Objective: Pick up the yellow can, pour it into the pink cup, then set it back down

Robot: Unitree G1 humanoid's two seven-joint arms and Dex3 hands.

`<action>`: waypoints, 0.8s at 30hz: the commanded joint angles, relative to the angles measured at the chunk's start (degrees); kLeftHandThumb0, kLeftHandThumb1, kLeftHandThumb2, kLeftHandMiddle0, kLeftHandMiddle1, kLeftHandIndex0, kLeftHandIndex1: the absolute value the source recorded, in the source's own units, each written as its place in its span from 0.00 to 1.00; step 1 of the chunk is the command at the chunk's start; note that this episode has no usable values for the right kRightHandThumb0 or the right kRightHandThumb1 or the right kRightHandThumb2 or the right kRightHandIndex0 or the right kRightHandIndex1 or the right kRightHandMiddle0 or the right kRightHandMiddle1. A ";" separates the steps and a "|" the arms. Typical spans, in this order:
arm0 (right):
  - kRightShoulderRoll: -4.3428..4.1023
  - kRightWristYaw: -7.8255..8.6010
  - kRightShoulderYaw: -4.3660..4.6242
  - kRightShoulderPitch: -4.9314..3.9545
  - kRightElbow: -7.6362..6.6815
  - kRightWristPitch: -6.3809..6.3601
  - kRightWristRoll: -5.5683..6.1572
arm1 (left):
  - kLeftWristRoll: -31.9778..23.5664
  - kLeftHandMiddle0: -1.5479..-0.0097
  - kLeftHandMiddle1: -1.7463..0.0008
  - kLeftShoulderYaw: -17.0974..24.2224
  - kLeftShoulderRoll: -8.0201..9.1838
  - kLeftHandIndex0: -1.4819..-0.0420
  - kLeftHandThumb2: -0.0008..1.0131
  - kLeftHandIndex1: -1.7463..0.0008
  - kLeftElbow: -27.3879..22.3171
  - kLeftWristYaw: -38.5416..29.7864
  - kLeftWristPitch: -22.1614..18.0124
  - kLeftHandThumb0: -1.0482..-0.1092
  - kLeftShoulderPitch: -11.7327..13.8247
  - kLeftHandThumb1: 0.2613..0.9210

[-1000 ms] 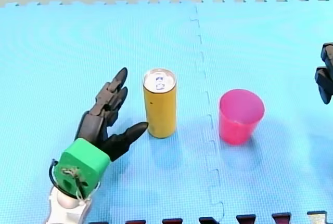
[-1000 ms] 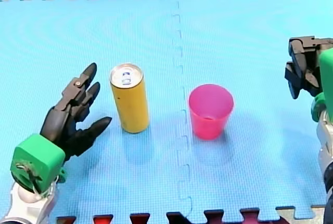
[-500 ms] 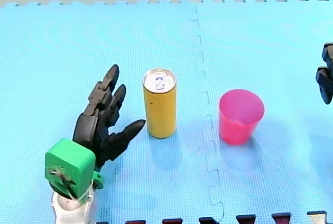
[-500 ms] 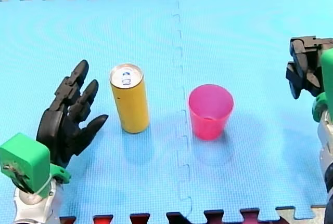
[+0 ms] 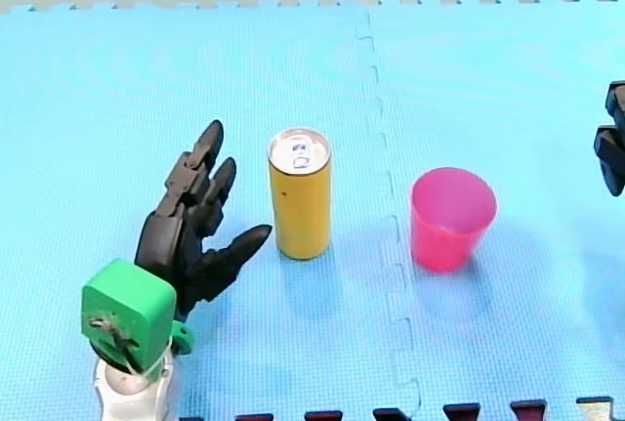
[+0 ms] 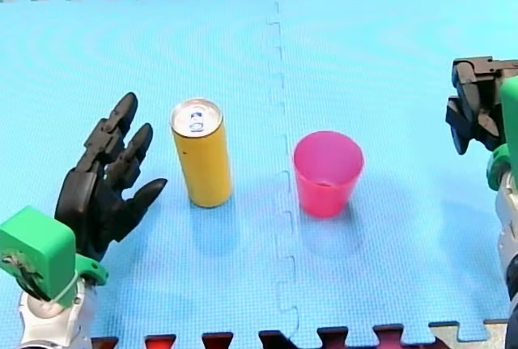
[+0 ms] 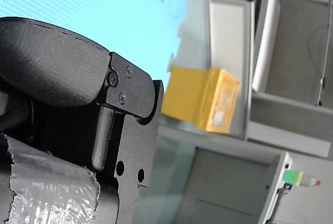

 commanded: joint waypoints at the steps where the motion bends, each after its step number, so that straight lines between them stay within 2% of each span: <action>1: -0.15 0.22 -0.13 -0.21 -0.02 0.15 0.36 | 0.53 0.87 1.00 -0.23 0.53 0.92 0.00 1.00 -0.03 0.72 0.32 0.00 -0.50 0.77; 9: -0.39 0.47 -0.23 -0.28 0.08 -0.03 0.34 | 2.01 0.87 1.00 -1.10 1.37 0.91 0.01 1.00 -0.04 2.13 3.70 0.00 -2.47 0.79; 24: -0.56 0.51 -0.47 -0.25 0.19 -0.35 0.50 | 2.31 0.85 0.99 -1.45 0.95 0.90 0.00 0.99 0.86 1.53 6.16 0.00 -4.30 0.78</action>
